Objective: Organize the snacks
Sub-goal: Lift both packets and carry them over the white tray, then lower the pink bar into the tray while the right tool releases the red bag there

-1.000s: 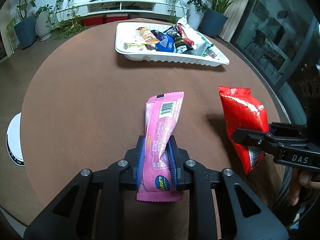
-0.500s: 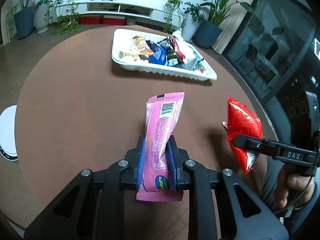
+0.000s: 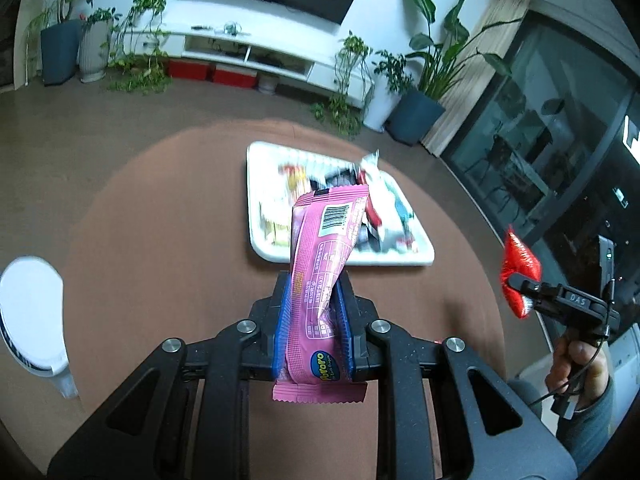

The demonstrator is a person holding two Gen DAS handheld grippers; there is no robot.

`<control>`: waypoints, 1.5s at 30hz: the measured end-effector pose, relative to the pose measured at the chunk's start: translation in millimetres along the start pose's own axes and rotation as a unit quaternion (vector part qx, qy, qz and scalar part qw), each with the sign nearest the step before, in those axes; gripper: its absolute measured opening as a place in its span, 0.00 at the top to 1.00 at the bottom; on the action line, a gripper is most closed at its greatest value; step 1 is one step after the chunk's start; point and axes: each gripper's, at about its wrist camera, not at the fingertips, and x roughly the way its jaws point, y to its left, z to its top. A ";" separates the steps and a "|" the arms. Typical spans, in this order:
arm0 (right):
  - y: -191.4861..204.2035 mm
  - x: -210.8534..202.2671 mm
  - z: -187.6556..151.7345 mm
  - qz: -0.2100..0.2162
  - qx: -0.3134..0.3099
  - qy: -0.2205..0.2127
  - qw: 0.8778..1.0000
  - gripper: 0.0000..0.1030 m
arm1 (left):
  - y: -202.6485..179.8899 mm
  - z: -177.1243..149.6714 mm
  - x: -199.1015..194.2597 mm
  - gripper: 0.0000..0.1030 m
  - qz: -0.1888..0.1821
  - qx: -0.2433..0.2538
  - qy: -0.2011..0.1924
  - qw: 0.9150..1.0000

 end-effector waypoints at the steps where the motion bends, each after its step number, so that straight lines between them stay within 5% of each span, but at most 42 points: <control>1: 3.3 -1.6 9.5 0.001 -0.005 -0.007 1.000 0.69 | 0.2 8.6 0.4 0.81 0.000 0.001 -0.004 1.000; 9: 76.9 24.7 84.7 0.035 -0.081 -0.034 0.996 0.69 | -11.0 76.3 18.2 0.81 -0.009 0.022 -0.017 1.000; 16: 126.7 112.2 119.4 0.046 -0.109 0.030 0.993 0.69 | -7.3 118.6 74.7 0.81 -0.001 0.014 0.003 1.000; 31: 112.2 231.4 103.4 -0.028 -0.114 0.127 0.985 0.69 | 22.0 99.3 206.5 0.80 0.031 -0.005 0.067 0.997; 45: 109.6 255.8 92.7 -0.053 -0.126 0.135 0.981 0.68 | 28.8 82.3 238.6 0.72 0.048 -0.010 0.086 0.995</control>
